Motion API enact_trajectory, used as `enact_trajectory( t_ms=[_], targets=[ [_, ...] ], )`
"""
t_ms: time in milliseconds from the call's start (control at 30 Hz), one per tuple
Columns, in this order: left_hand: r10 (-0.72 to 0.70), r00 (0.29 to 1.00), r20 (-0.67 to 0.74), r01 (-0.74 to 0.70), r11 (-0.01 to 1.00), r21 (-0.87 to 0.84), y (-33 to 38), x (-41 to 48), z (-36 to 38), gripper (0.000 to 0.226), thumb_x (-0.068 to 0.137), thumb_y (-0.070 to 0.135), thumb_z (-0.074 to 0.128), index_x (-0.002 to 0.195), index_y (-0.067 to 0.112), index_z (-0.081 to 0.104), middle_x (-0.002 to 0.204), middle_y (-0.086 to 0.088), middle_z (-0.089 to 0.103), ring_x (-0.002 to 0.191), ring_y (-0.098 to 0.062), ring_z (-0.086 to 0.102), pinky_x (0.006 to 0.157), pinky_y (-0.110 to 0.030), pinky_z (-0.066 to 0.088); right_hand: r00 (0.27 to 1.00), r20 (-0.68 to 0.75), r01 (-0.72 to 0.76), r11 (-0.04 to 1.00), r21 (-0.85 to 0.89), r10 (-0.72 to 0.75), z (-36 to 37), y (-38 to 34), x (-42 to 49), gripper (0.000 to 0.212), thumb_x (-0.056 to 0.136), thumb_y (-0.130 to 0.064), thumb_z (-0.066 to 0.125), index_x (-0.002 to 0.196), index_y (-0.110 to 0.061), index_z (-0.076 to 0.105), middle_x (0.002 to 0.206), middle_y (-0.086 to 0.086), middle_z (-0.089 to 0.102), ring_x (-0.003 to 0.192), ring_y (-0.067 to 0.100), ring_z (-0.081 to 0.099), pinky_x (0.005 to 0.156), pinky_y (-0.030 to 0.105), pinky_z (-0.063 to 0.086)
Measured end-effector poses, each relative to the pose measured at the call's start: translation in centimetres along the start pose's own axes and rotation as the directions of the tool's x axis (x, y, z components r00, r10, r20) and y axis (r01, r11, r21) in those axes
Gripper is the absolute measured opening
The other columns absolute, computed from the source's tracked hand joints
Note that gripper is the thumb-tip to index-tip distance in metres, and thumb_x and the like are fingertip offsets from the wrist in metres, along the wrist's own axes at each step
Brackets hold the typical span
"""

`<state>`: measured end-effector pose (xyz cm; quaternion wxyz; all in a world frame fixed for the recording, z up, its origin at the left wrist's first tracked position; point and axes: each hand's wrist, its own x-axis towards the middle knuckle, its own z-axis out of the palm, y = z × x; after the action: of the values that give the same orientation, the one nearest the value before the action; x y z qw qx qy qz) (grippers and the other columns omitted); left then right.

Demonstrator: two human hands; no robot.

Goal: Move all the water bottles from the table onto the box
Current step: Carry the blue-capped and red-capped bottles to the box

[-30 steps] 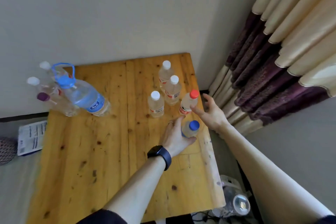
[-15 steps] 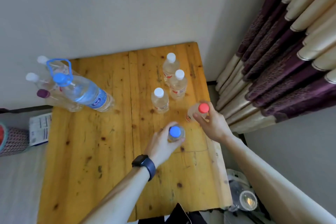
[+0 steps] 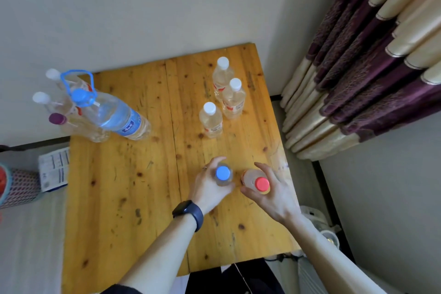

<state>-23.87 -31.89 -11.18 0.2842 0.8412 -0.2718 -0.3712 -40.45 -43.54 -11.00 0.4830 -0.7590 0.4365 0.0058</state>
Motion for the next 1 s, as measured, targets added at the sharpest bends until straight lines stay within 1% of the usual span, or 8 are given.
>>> enact_trajectory(
  t_ms=[100, 267, 400, 533, 633, 833, 933, 1000],
  targets=[
    [-0.017, 1.0, -0.005, 0.017, 1.0, 0.022, 0.2, 0.6, -0.1, 0.054, 0.074, 0.034, 0.083, 0.117, 0.042, 0.052, 0.099, 0.016, 0.068, 0.091, -0.011, 0.065, 0.073, -0.024, 0.054, 0.999, -0.035, -0.038, 0.998, 0.049, 0.04, 1.0, 0.3, 0.3, 0.067, 0.073, -0.052, 0.083, 0.127, -0.035, 0.048, 0.112, -0.009, 0.063, 0.099, 0.013, 0.06, 0.071, 0.009, 0.039],
    [0.015, 1.0, 0.023, -0.018, 0.995, 0.102, 0.0, 0.3, -0.7, 0.048, 0.074, 0.035, 0.08, 0.11, 0.044, 0.049, 0.094, 0.016, 0.068, 0.083, -0.01, 0.066, 0.066, -0.032, 0.059, 0.993, -0.082, -0.075, 0.994, 0.074, 0.081, 0.8, 0.4, 0.1, 0.055, 0.073, -0.037, 0.083, 0.12, -0.033, 0.053, 0.101, -0.01, 0.066, 0.086, 0.007, 0.061, 0.063, 0.006, 0.042],
    [0.022, 1.0, 0.011, -0.023, 0.997, 0.08, -0.3, -0.8, -1.5, 0.046, 0.073, 0.037, 0.082, 0.107, 0.042, 0.051, 0.093, 0.017, 0.068, 0.082, -0.009, 0.066, 0.062, -0.025, 0.055, 0.984, -0.116, -0.124, 0.986, 0.116, 0.137, -0.2, 0.0, -1.5, 0.049, 0.072, -0.03, 0.082, 0.112, -0.037, 0.056, 0.096, -0.017, 0.063, 0.086, 0.0, 0.06, 0.062, 0.008, 0.045],
    [0.104, 0.994, 0.035, -0.107, 0.987, 0.121, 0.3, -2.1, -3.1, 0.047, 0.073, 0.042, 0.081, 0.11, 0.04, 0.052, 0.091, 0.019, 0.067, 0.083, -0.007, 0.065, 0.065, -0.026, 0.054, 0.963, -0.19, -0.154, 0.968, 0.196, 0.192, -0.9, -0.3, -4.9, 0.049, 0.064, -0.037, 0.084, 0.1, -0.049, 0.054, 0.1, -0.014, 0.065, 0.092, 0.004, 0.061, 0.072, 0.029, 0.054],
    [0.221, 0.972, 0.078, -0.23, 0.962, 0.148, 1.8, -3.0, -4.2, 0.047, 0.071, 0.044, 0.081, 0.108, 0.04, 0.053, 0.089, 0.016, 0.069, 0.083, -0.013, 0.066, 0.068, -0.03, 0.056, 0.934, -0.28, -0.142, 0.95, 0.279, 0.222, -1.2, -1.4, -8.5, 0.05, 0.062, -0.039, 0.085, 0.102, -0.047, 0.057, 0.102, -0.014, 0.065, 0.089, 0.003, 0.062, 0.068, 0.024, 0.05],
    [0.479, 0.854, 0.202, -0.509, 0.85, 0.138, 6.2, -5.9, -4.8, 0.054, 0.066, 0.053, 0.08, 0.109, 0.039, 0.05, 0.085, 0.017, 0.066, 0.081, -0.016, 0.066, 0.068, -0.031, 0.056, 0.803, -0.513, -0.052, 0.893, 0.446, 0.303, -0.2, -4.4, -17.1, 0.051, 0.056, -0.043, 0.082, 0.103, -0.04, 0.063, 0.094, -0.025, 0.068, 0.087, -0.006, 0.064, 0.07, 0.02, 0.052],
    [0.594, 0.761, 0.262, -0.632, 0.769, 0.091, 8.5, -8.2, -4.0, 0.05, 0.067, 0.05, 0.082, 0.106, 0.036, 0.053, 0.086, 0.016, 0.068, 0.083, -0.016, 0.067, 0.072, -0.032, 0.055, 0.691, -0.605, -0.066, 0.868, 0.492, 0.395, 0.6, -5.0, -21.6, 0.049, 0.055, -0.056, 0.079, 0.099, -0.042, 0.063, 0.092, -0.018, 0.069, 0.087, -0.004, 0.063, 0.072, 0.025, 0.052],
    [0.658, 0.687, 0.309, -0.704, 0.707, 0.059, 10.1, -10.4, -3.1, 0.049, 0.067, 0.049, 0.082, 0.104, 0.035, 0.055, 0.088, 0.014, 0.069, 0.085, -0.016, 0.067, 0.074, -0.034, 0.055, 0.599, -0.661, -0.07, 0.852, 0.519, 0.452, 1.0, -4.9, -25.0, 0.044, 0.057, -0.055, 0.076, 0.098, -0.042, 0.065, 0.096, -0.016, 0.068, 0.09, -0.002, 0.061, 0.077, 0.03, 0.053]
  ],
)
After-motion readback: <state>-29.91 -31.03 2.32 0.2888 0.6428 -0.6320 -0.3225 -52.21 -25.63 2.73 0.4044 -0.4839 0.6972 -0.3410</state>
